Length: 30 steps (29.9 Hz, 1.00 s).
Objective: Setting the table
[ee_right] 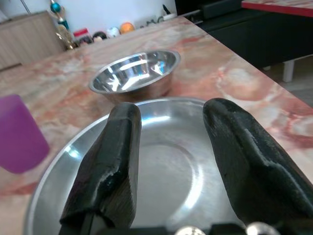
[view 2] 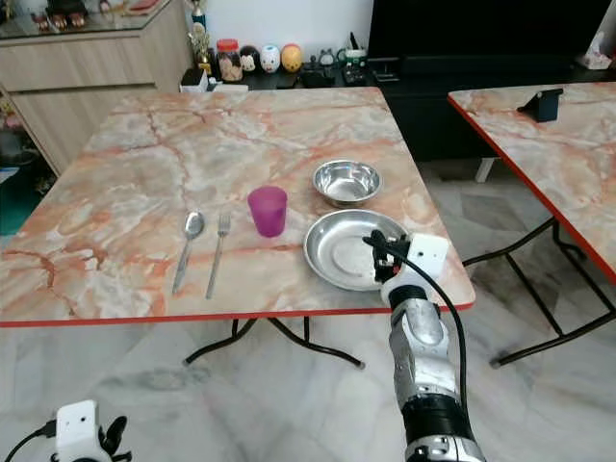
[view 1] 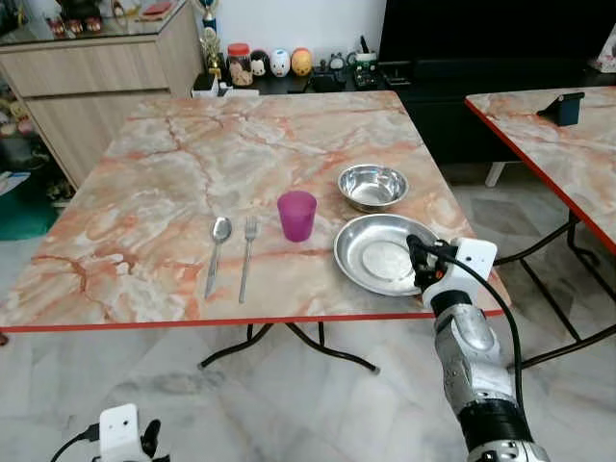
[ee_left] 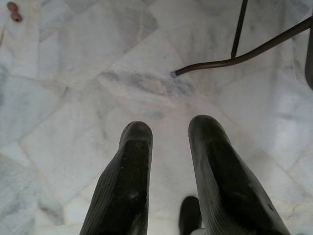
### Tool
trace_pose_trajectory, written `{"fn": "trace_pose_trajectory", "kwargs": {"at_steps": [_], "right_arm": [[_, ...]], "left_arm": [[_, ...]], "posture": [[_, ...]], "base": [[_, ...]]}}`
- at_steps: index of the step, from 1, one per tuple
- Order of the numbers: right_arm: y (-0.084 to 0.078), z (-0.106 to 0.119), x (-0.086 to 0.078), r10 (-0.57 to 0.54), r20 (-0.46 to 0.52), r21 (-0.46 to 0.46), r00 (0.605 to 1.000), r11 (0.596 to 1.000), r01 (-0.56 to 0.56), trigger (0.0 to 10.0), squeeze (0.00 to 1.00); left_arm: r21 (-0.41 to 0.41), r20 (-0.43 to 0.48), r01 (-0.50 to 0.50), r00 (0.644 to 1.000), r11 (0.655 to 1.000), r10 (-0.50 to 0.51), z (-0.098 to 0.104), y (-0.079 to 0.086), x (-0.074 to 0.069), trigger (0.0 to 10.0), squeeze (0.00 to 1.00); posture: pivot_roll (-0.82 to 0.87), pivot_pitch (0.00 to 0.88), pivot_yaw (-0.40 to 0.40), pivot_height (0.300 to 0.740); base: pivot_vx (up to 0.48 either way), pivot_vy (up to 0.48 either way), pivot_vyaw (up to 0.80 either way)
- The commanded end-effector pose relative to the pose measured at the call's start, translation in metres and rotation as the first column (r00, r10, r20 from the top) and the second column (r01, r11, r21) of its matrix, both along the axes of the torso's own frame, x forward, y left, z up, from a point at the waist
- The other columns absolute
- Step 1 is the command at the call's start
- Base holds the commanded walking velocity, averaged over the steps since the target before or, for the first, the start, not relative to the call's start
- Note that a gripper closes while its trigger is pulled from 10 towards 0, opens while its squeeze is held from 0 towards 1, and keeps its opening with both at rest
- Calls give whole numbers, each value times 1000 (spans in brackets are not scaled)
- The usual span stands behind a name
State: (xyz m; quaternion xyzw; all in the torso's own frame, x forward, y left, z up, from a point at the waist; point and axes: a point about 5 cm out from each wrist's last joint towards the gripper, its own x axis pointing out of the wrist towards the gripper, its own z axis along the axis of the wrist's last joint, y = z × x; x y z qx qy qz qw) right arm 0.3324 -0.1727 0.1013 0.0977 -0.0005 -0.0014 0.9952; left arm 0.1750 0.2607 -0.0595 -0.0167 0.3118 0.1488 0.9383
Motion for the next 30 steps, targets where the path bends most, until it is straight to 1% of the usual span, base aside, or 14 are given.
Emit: {"fn": "trace_pose_trajectory", "kwargs": {"at_steps": [1, 7, 15, 16, 17, 20, 22, 24, 25, 26, 27, 29, 30], "right_arm": [[5, 2, -2, 6, 17, 12, 1000, 1000, -6, 10000, 0], [10, -2, -5, 6, 9, 26, 1000, 1000, -6, 10000, 0], [15, -1, -3, 20, 11, 29, 1000, 999, -21, 10000, 0], [15, -1, -3, 16, 8, 32, 1000, 999, -16, 10000, 0], [15, -1, -3, 14, 5, 34, 1000, 999, -14, 10000, 0], [15, 4, -2, 48, 14, 10, 999, 999, -48, 10000, 0], [13, 7, 0, 67, 20, -12, 998, 998, -67, 10000, 0], [10, 9, 1, 63, 26, -22, 998, 998, -62, 10000, 0], [5, 10, 1, 43, 34, -24, 999, 999, -42, 10000, 0], [3, 10, 2, 32, 35, -21, 999, 999, -31, 10000, 0], [2, 11, 2, 13, 36, -11, 999, 1000, -13, 10000, 0], [3, 11, 2, 9, 36, -7, 999, 1000, -8, 10000, 0], [6, 11, 2, 19, 34, -8, 999, 1000, -18, 10000, 0]], "left_arm": [[10, -26, 27, 999, 1000, -27, -2, 5, -7, 10000, 0], [32, -48, 26, 999, 999, -24, -2, 18, -21, 10000, 0], [32, -55, 21, 998, 999, -19, -3, 22, -28, 10000, 0], [34, -53, 21, 998, 999, -19, -3, 22, -28, 10000, 0], [35, -48, 18, 999, 999, -16, -2, 22, -27, 10000, 0], [30, -33, -1, 999, 1000, 2, -2, 20, -25, 10000, 0], [15, -36, -10, 999, 1000, 11, -5, 14, -26, 10000, 0], [6, -47, 2, 999, 1000, -1, -8, 8, -27, 10000, 0], [0, -59, 24, 998, 1000, -24, -10, 2, -27, 10000, 0], [-1, -62, 30, 998, 1000, -30, -10, 0, -27, 10000, 0], [-1, -59, 30, 998, 1000, -30, -10, 1, -25, 10000, 0], [2, -52, 29, 998, 1000, -29, -9, 1, -23, 10000, 0], [7, -45, 16, 999, 1000, -16, -7, 5, -21, 10000, 0]], "posture": [[6, 0, 72, 732], [19, 0, 80, 732], [27, 0, 85, 732], [33, 0, 52, 732], [34, 0, 40, 732], [27, 0, 23, 732], [25, 0, 26, 732], [19, 0, 35, 732], [21, 0, 37, 732], [23, 0, 36, 732], [33, 0, 27, 732], [36, 0, 23, 732], [41, 0, 11, 732]], "base": [[0, 0, 0], [0, 0, 0], [225, 0, 0], [270, 0, 0], [270, 0, 0], [274, 0, 0], [276, 0, 0], [283, 0, 0], [277, 0, 0], [281, 0, 0], [270, 0, 0], [270, 0, 0], [0, 0, 0]]}}
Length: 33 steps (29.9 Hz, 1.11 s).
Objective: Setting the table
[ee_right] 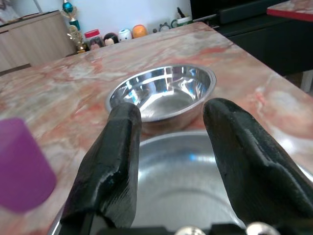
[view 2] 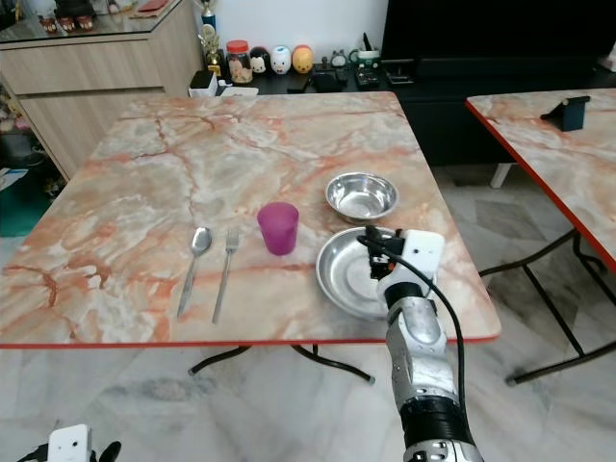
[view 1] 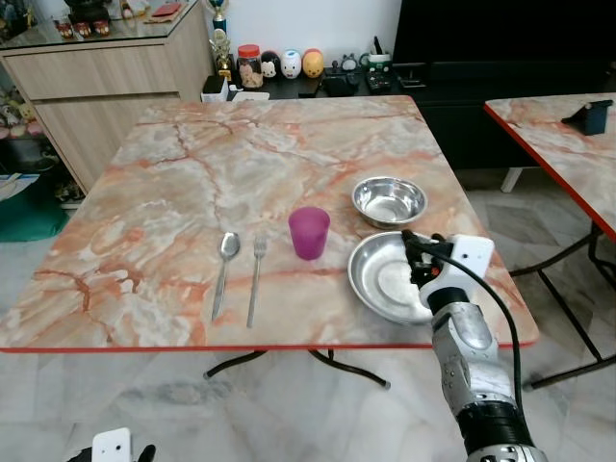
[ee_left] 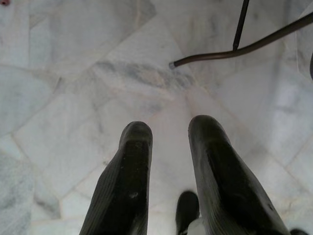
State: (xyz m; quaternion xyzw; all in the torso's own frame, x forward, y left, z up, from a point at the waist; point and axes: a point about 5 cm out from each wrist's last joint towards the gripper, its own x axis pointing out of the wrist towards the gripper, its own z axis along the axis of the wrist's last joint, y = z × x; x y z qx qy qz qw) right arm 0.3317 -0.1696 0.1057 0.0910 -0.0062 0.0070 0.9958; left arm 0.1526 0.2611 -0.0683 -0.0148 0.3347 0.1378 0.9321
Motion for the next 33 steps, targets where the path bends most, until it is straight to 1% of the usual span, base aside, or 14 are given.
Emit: {"fn": "trace_pose_trajectory", "kwargs": {"at_steps": [1, 5, 14, 17, 18, 19, 20, 21, 23, 24, 27, 29, 30, 33], "right_arm": [[4, 7, 3, 9, 20, 5, 1000, 1000, -9, 10000, 0], [8, 9, 2, 44, 29, -20, 999, 999, -44, 10000, 0], [-4, 12, -9, 0, 37, -35, 999, 999, 1, 10000, 0], [-15, 11, -24, -31, 22, -50, 999, 998, 32, 10000, 0], [-15, 11, -24, -31, 22, -50, 999, 998, 32, 10000, 0], [-21, 12, -30, -51, 14, -53, 999, 997, 51, 10000, 0], [-28, 12, -36, -83, -2, -50, 997, 995, 82, 10000, 133], [-34, 10, -42, -120, -38, -68, 992, 991, 117, 10000, 1000], [-37, 9, -45, -145, -62, -83, 987, 987, 140, 10000, 1000], [-41, 7, -53, -177, -90, -89, 980, 982, 169, 10000, 1000], [-45, 5, -61, -185, -119, -128, 976, 977, 170, 10000, 1000], [-46, 5, -63, -192, -123, -129, 974, 976, 177, 10000, 1000], [-52, 6, -64, -224, -126, -111, 966, 971, 211, 10000, 1000], [-59, 6, -63, -264, -154, -111, 952, 962, 249, 10000, 984]], "left_arm": [[20, 4, -11, 1000, 1000, 10, 3, 6, 2, 10000, 0], [18, 1, -20, 1000, 1000, 20, 3, 6, 4, 10000, 0], [-2, -23, 4, 1000, 1000, -5, -3, -6, 1, 10000, 0], [-8, -22, 11, 1000, 1000, -11, -3, -9, 2, 10000, 0], [-8, -22, 11, 1000, 1000, -11, -3, -9, 2, 10000, 0], [-9, -24, 17, 1000, 1000, -17, -4, -10, 2, 10000, 0], [-9, -27, 25, 999, 1000, -25, -4, -11, 2, 10000, 0], [-7, -31, 31, 999, 999, -31, -4, -11, 2, 10000, 0], [-7, -34, 35, 999, 999, -35, -4, -11, 2, 10000, 0], [-5, -44, 48, 998, 999, -48, -5, -12, 2, 10000, 0], [-7, -45, 53, 998, 999, -54, -5, -13, 3, 10000, 0], [-7, -44, 54, 998, 999, -54, -5, -13, 3, 10000, 0], [-7, -50, 64, 997, 998, -65, -5, -14, 4, 10000, 0], [-12, -63, 91, 994, 996, -91, -6, -17, 6, 10000, 0]], "posture": [[41, 0, 11, 732], [37, 0, 4, 732], [-10, 0, 19, 732], [-23, 0, 20, 732], [-23, 0, 20, 732], [-31, 0, 21, 732], [-38, 0, 23, 732], [-45, 0, 24, 732], [-47, 0, 25, 732], [-49, 0, 25, 732], [-56, 0, 26, 732], [-56, 0, 26, 732], [-61, 0, 28, 732], [-54, 0, 16, 732]], "base": [[0, 0, 0], [0, 0, 0], [0, 0, 0], [0, 0, 0], [0, 0, 0], [0, 0, 0], [0, 0, 0], [0, 0, 0], [0, 0, 0], [0, 0, 0], [0, 0, 0], [0, 0, 0], [0, 0, 0], [0, 0, 0]]}}
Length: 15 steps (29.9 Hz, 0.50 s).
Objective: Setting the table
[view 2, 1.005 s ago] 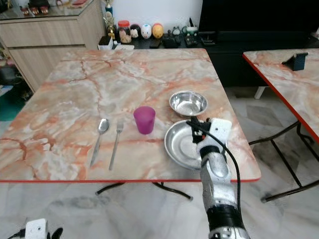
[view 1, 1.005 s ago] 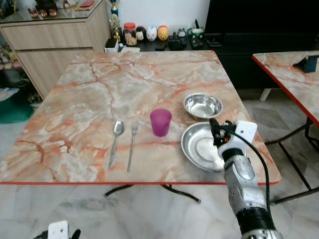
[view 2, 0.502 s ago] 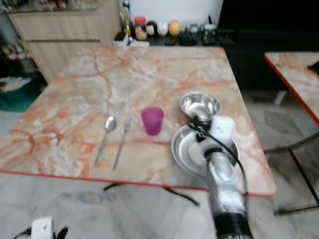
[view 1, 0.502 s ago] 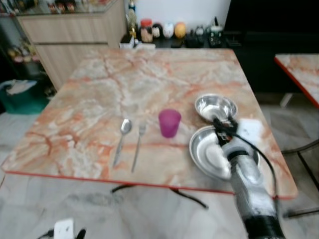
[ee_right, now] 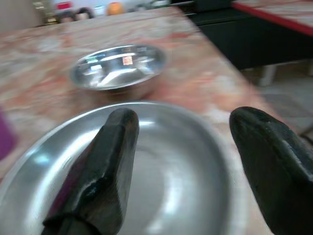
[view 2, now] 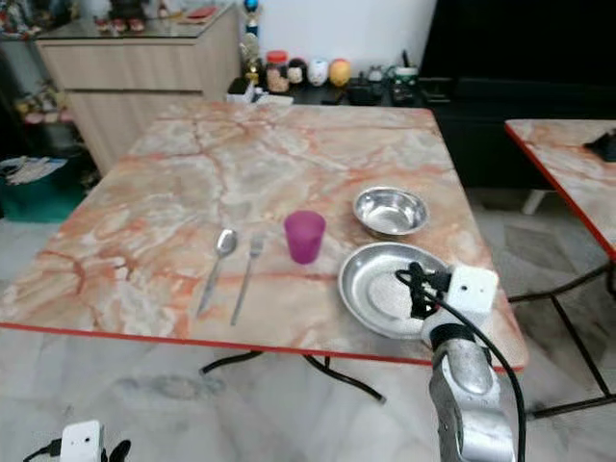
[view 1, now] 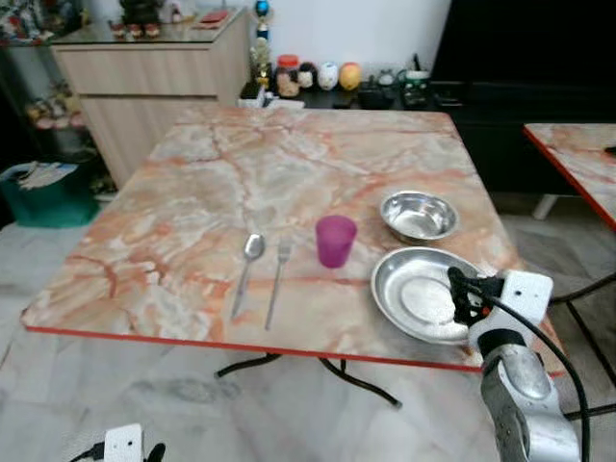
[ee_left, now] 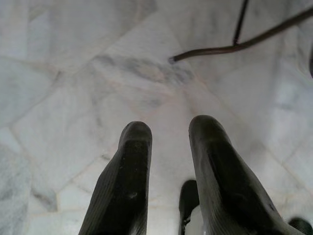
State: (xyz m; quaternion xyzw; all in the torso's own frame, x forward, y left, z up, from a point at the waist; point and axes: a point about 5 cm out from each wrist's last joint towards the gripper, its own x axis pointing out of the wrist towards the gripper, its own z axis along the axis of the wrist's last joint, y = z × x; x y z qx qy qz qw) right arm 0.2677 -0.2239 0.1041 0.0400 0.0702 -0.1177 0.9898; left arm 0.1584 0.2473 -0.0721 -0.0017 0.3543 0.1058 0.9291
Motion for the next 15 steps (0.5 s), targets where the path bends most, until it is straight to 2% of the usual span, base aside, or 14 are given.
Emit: {"fn": "trace_pose_trajectory", "kwargs": {"at_steps": [1, 2, 4, 6, 9, 11, 15], "right_arm": [[-6, 8, 2, -24, 4, 5, 1000, 1000, 24, 10000, 482], [-6, 8, 2, -24, 4, 5, 1000, 1000, 24, 10000, 482], [-8, 11, 3, -25, -3, 3, 1000, 1000, 25, 10000, 0], [-19, 13, 9, -55, -6, 28, 998, 998, 55, 10000, 0], [-26, 13, 13, -89, -13, 73, 996, 993, 89, 10000, 0], [-28, 13, 18, -88, -18, 134, 996, 987, 89, 10000, 0], [-23, 4, 32, -51, -66, 166, 997, 984, 61, 10000, 0]], "left_arm": [[-6, -21, 21, 1000, 1000, -21, -2, -3, 0, 10000, 0], [-6, -21, 21, 1000, 1000, -21, -2, -3, 0, 10000, 0], [-8, -13, 12, 1000, 1000, -12, -1, -3, 2, 10000, 0], [-10, -7, 12, 1000, 1000, -12, -1, -5, 3, 10000, 0], [-12, -11, 14, 1000, 1000, -14, -2, -7, 2, 10000, 0], [-14, -17, 20, 1000, 1000, -21, -3, -9, 0, 10000, 0], [-12, -25, 53, 998, 999, -53, -4, -11, 0, 10000, 0]], "posture": [[-49, 0, 11, 732], [-49, 0, 11, 732], [-48, 0, 7, 732], [-45, 0, 3, 732], [-47, 0, 4, 732], [-45, 0, 3, 732], [-33, 0, -1, 732]], "base": [[0, 0, 0], [0, 0, 0], [0, 0, 0], [0, 0, 0], [0, 0, 0], [0, 0, 0], [0, 0, 0]]}}
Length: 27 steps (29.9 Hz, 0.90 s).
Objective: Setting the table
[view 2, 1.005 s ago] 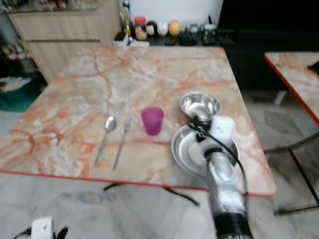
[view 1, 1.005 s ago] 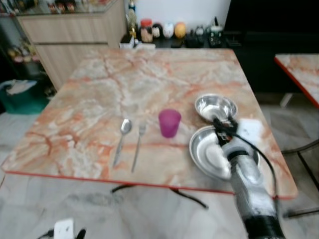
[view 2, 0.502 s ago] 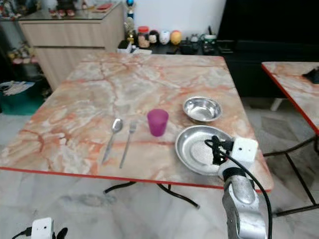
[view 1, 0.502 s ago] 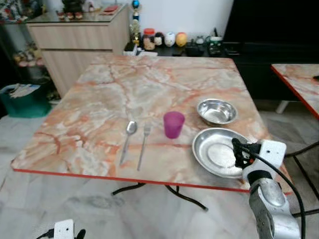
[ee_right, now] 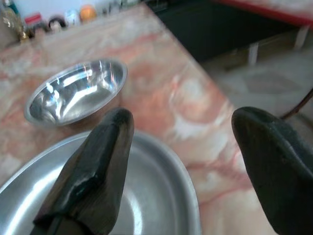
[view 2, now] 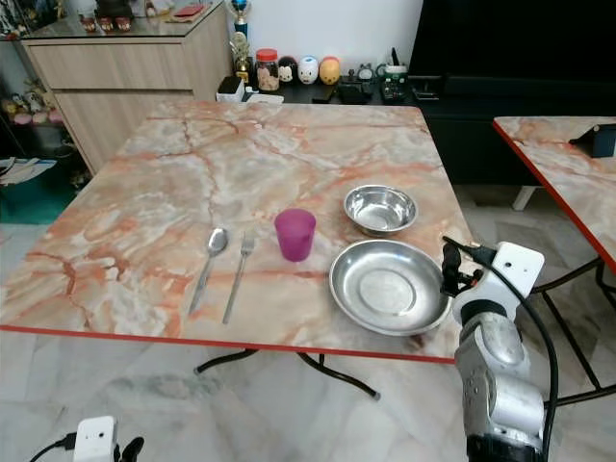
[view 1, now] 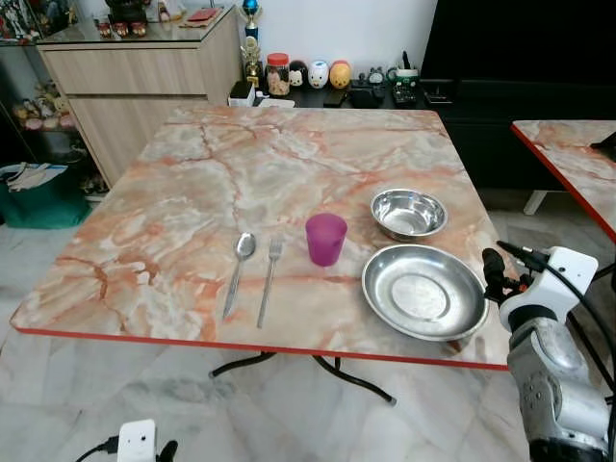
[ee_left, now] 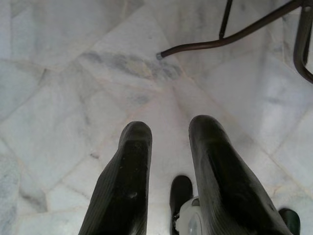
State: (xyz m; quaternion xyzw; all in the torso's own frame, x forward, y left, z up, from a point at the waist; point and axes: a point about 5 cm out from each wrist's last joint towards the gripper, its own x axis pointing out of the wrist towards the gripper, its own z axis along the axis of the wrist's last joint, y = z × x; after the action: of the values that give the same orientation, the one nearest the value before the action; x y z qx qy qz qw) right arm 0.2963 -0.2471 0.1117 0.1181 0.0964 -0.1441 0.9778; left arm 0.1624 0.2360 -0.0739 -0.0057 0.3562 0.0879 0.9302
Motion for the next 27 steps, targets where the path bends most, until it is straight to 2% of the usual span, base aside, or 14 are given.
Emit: {"fn": "trace_pose_trajectory", "kwargs": {"at_steps": [1, 7, 19, 24, 27], "right_arm": [[1, -5, 4, 13, -27, 22, 1000, 1000, -13, 10000, 0], [0, -14, 11, 8, -75, 54, 997, 999, -4, 10000, 0], [-12, -18, 15, -18, -89, 47, 996, 999, 22, 10000, 0], [-9, -29, 13, 12, -116, 140, 993, 990, 4, 10000, 0], [-8, -31, 13, 31, -123, 145, 992, 989, -13, 10000, 0]], "left_arm": [[11, -21, 24, 999, 1000, -24, -2, 0, -3, 10000, 0], [16, -8, 8, 1000, 1000, -8, 1, 3, 1, 10000, 0], [16, -7, 15, 1000, 1000, -15, 1, 2, 2, 10000, 0], [17, -9, 23, 1000, 1000, -23, 1, 1, 2, 10000, 0], [17, -8, 23, 1000, 1000, -23, 1, 1, 2, 10000, 0]], "posture": [[-27, 0, -3, 732], [-12, 0, -4, 732], [-11, 0, -3, 732], [-13, 0, 0, 732], [-10, 0, 0, 732]], "base": [[0, 0, 0], [0, 0, 0], [0, 0, 0], [0, 0, 0], [0, 0, 0]]}}
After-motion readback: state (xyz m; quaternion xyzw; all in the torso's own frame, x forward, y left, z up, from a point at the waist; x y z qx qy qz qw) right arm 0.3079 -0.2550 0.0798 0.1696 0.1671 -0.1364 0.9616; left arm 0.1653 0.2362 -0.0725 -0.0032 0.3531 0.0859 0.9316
